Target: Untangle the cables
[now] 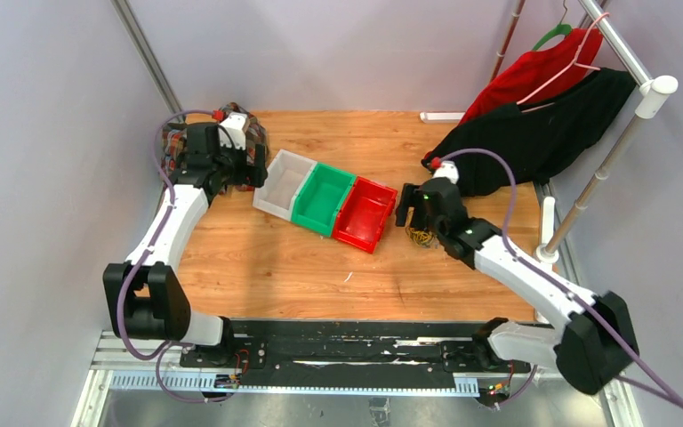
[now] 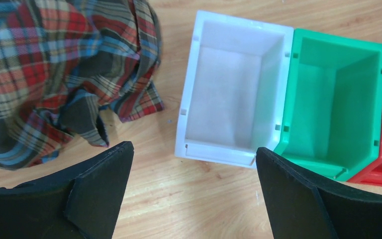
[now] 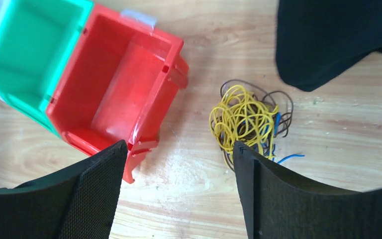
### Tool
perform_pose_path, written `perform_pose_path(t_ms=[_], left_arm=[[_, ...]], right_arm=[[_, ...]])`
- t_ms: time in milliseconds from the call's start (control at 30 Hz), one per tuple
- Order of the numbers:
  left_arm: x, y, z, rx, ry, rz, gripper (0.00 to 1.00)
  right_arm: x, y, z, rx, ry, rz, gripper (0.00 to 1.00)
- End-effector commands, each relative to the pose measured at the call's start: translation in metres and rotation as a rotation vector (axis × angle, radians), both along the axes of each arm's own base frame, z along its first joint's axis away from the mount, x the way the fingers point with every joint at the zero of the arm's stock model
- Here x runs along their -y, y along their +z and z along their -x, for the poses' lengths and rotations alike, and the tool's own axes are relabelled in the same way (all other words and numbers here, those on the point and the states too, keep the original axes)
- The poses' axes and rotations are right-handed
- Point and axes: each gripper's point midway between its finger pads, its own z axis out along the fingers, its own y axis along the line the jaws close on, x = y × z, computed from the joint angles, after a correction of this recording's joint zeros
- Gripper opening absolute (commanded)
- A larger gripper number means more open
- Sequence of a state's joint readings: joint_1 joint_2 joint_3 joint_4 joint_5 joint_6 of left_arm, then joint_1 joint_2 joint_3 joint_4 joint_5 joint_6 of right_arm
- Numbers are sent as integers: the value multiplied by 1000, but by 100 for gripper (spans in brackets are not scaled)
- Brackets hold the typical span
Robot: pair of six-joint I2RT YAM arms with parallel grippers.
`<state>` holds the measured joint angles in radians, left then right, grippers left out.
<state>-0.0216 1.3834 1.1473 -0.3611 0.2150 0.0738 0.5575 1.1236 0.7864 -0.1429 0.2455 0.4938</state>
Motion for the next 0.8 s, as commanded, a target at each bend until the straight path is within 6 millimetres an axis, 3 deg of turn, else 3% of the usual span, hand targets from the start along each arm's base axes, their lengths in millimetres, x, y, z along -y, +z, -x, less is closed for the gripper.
perform_pose_path(t_ms=[0, 133, 400, 633, 767], left_arm=[[9, 1, 1, -27, -36, 46, 98], [8, -8, 4, -59, -46, 31, 98], [9, -14, 15, -89, -81, 9, 98], [5, -16, 26, -99, -97, -31, 98], [3, -17, 34, -85, -108, -53, 98]], right_arm=[[-21, -17, -6, -65, 31, 96, 78], [-44, -42, -20, -136, 73, 128, 78], [-71, -65, -55, -189, 130, 209, 78], [-68, -82, -85, -203, 160, 282, 57], [-64, -79, -108, -182, 169, 317, 53]])
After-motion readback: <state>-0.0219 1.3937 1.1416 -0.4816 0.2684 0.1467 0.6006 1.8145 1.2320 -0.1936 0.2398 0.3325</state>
